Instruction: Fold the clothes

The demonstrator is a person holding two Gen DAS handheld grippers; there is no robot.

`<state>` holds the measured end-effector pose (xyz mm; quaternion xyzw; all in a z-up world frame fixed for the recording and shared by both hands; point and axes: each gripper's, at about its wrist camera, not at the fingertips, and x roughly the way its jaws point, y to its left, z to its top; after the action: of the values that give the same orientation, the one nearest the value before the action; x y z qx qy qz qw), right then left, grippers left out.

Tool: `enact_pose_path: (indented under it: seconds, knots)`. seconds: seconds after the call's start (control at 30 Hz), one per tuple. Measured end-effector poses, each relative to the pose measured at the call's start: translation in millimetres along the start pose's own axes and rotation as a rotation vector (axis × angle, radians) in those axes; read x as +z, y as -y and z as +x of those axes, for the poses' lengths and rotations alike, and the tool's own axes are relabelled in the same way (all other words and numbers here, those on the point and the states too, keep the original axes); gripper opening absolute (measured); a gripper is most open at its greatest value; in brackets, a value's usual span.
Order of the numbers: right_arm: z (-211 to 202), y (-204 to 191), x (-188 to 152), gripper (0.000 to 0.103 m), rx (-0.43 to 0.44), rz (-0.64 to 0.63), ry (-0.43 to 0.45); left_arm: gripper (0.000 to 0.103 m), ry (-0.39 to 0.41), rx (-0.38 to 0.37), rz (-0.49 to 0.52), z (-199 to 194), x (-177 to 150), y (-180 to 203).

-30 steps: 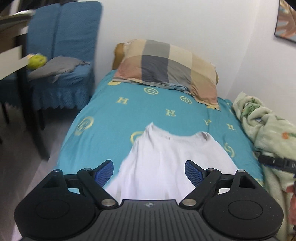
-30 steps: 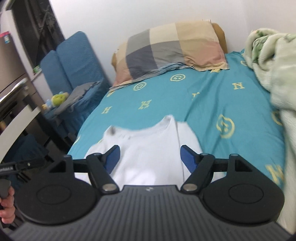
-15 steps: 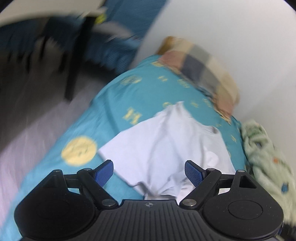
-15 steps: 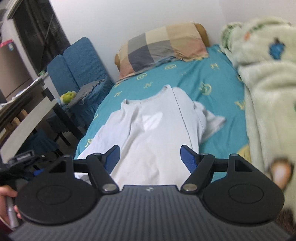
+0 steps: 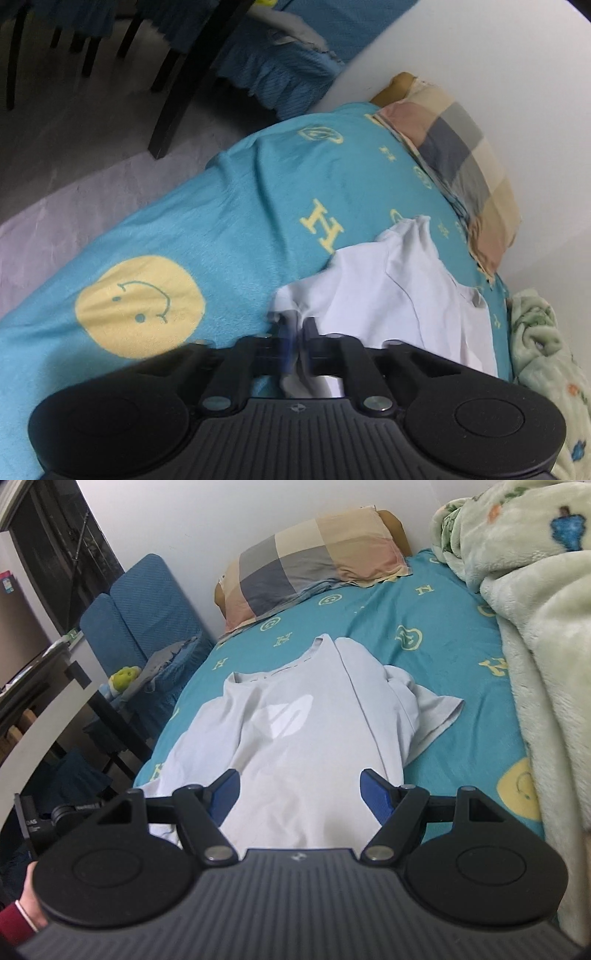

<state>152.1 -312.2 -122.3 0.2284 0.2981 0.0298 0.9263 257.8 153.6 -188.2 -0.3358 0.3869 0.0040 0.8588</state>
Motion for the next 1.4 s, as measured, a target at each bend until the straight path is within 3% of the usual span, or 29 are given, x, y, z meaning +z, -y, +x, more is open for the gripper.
enact_pose_path:
  seconds: [0.1,0.2,0.33,0.5,0.6,0.73,0.77,0.8,0.83,0.9,1.0,1.03,1.1,1.3,1.4]
  knots:
    - [8,2,2,0.074,-0.002,0.01,-0.005,0.004,0.066,0.012,0.036,-12,8,7]
    - [10,3,2,0.074,-0.001,0.014,-0.002,0.004,0.139,0.013,0.062,-34,37,17]
    - [10,4,2,0.074,-0.026,-0.007,0.022,0.004,0.233,0.102,0.143,-38,100,34]
    - [17,9,6,0.074,-0.034,-0.004,0.024,0.004,0.229,0.26,0.2,6,159,47]
    - [24,11,6,0.074,-0.049,-0.015,0.018,0.004,0.186,0.364,0.268,47,168,45]
    - [36,14,4,0.074,-0.05,-0.016,-0.004,0.007,0.116,0.344,0.262,76,154,30]
    - [39,15,4,0.074,-0.051,-0.018,-0.01,0.01,0.104,0.328,0.261,74,149,26]
    - [41,16,4,0.074,-0.052,-0.018,-0.017,0.021,0.092,0.311,0.26,71,144,22]
    - [43,16,4,0.074,-0.047,-0.019,-0.02,0.032,0.082,0.298,0.262,65,140,21]
    - [44,16,5,0.074,-0.038,-0.022,-0.02,0.04,0.06,0.265,0.264,48,130,18]
    - [40,14,6,0.074,-0.03,-0.028,-0.012,0.045,0.017,0.21,0.271,3,111,17]
    - [38,14,7,0.074,-0.026,-0.028,-0.007,0.051,-0.006,0.185,0.281,-12,102,17]
    - [31,11,8,0.074,-0.021,-0.036,0.004,0.059,-0.086,0.145,0.324,-47,77,17]
    - [8,6,9,0.074,-0.019,-0.078,0.023,0.06,-0.386,0.068,0.376,-131,-10,18]
    - [-9,2,10,0.074,-0.007,-0.092,0.008,0.059,-0.484,0.084,0.381,-150,-51,18]
